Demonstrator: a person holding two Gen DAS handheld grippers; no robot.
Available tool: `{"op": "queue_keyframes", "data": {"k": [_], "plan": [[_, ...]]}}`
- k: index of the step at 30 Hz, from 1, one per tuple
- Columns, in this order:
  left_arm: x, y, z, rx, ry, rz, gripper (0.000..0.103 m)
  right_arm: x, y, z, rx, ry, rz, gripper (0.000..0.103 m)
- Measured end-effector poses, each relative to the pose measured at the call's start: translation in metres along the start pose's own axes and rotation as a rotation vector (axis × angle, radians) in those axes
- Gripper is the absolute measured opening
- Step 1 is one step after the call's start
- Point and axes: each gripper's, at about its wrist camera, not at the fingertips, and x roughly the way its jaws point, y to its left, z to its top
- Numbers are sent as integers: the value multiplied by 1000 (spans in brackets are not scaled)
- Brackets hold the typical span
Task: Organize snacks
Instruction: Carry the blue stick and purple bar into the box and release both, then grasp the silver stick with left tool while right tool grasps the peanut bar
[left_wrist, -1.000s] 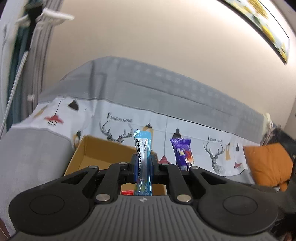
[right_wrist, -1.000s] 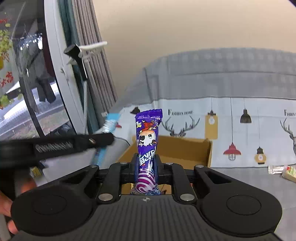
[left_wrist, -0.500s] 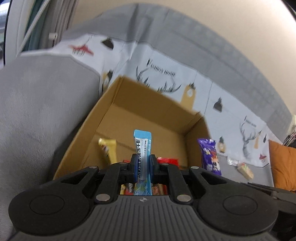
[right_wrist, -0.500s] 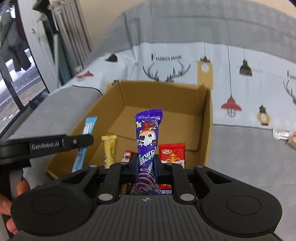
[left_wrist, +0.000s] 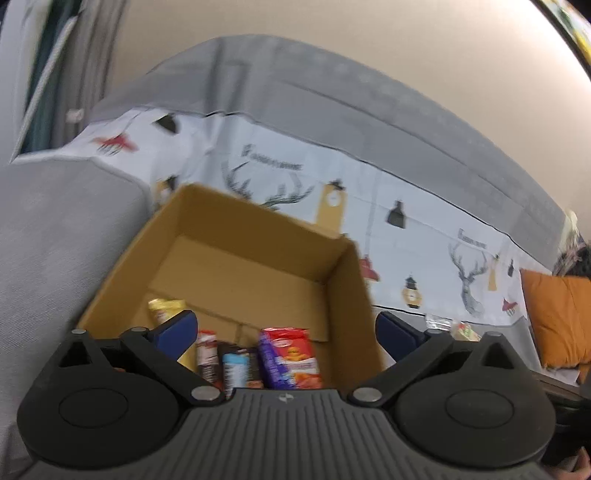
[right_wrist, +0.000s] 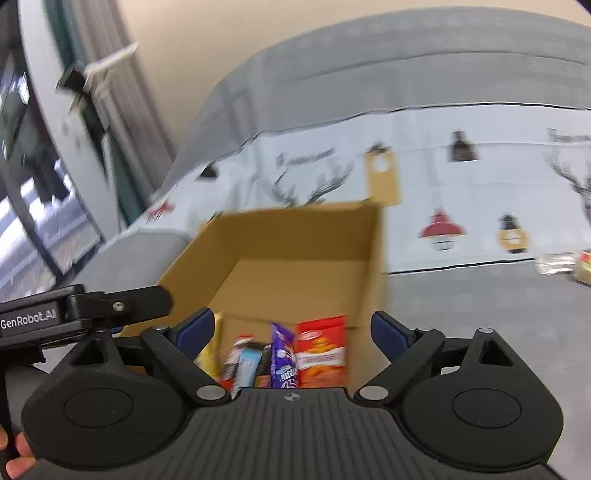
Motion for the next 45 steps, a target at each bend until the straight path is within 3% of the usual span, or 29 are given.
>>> {"op": "queue_keyframes", "data": {"k": [8,12,17,23,26,30,32,34,35,36,37,39,41,43,45], "plan": [[71,-105,-17,330,20,-134,103,-49,-128,-3,-16,-113,-137,100],[125,-154,-26,412,41,-193,103,-51,-202,-1,-18,-142,-203,100],[197,-214,-36,502,73,-271,103,-26,-278,-4,-99,-177,-278,100],[298,-281,-47,663,133,-370,99,28,-355,6,-114,-100,-364,98],[347,-303,-52,702,162,-395,98,50,-381,15,-118,-49,-301,92],[401,-322,-60,736,225,-495,87,68,-397,17,-229,-12,-260,92],[413,-331,-70,811,223,-541,82,79,-416,15,-183,13,-230,92],[418,-337,-81,895,210,-565,55,83,-424,11,-156,30,-195,85],[417,-339,-87,925,198,-565,54,84,-424,9,-165,39,-182,79],[415,-341,-92,955,178,-553,45,83,-423,8,-175,51,-178,56],[413,-342,-96,974,167,-533,35,81,-422,8,-174,53,-177,43],[410,-342,-96,948,192,-486,32,74,-423,12,-118,77,-180,39],[401,-341,-96,921,222,-405,29,65,-417,10,-108,93,-242,39],[387,-338,-99,901,228,-294,16,55,-412,5,-59,126,-301,39],[369,-327,-104,810,255,-287,14,42,-408,-4,63,129,-306,39]]}}
